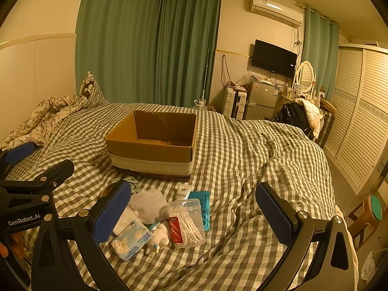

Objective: Organize objects

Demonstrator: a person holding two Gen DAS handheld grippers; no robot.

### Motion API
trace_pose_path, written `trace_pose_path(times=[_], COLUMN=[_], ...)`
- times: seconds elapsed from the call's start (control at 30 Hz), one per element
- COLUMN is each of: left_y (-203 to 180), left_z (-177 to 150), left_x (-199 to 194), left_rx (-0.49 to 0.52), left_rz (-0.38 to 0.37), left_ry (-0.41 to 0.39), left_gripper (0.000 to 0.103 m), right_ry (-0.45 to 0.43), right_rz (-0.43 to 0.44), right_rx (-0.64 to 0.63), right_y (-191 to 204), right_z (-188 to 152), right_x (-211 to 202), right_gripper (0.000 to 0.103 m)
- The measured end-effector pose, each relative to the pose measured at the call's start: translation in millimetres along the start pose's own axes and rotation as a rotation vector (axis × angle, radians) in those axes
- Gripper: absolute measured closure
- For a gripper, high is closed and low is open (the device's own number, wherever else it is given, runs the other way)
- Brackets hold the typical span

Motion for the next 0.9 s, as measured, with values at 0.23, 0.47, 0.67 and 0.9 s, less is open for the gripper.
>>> trace_pose_path(times=[0.23,0.47,0.67,0.9], left_y=[0.8,5.8,9.1,6.0], left_z=[-2.1,-5.1,-7.9,-29.6], left_x=[3.0,9.9,18.1,46.0], left_rx=[0.002,-0.013,-0.033,-0.022], left_rz=[0.003,0.005,-0.005,-0.005], left_ry=[0.01,0.035,0.064,0.157], left_gripper=[0.0,0.0,0.0,0.0], right_ry=[0.001,0.019,0.031,0.093], right_rz=[0.004,-0.001,0.002,0.007], right_rx=[-0.002,-0.017,-0.018,-0.001], right_y=[-0.1,-1.7,-6.9,-19.8], right_z=[-0.8,-3.8,-4.0,-16.2], right_x=[-0.4,6.0,13.1,38.1], right_gripper=[0.0,0.0,0.0,0.0])
Point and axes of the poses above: each gripper's, at about its wrist camera, not at the fingertips, and x roughly the way its jaws point, y to its left, z to its top, the point moved 2 cm from there along x, roughly the way its jaws point, and after that the axes turned 10 degrees about -y, right-handed, at the moved point
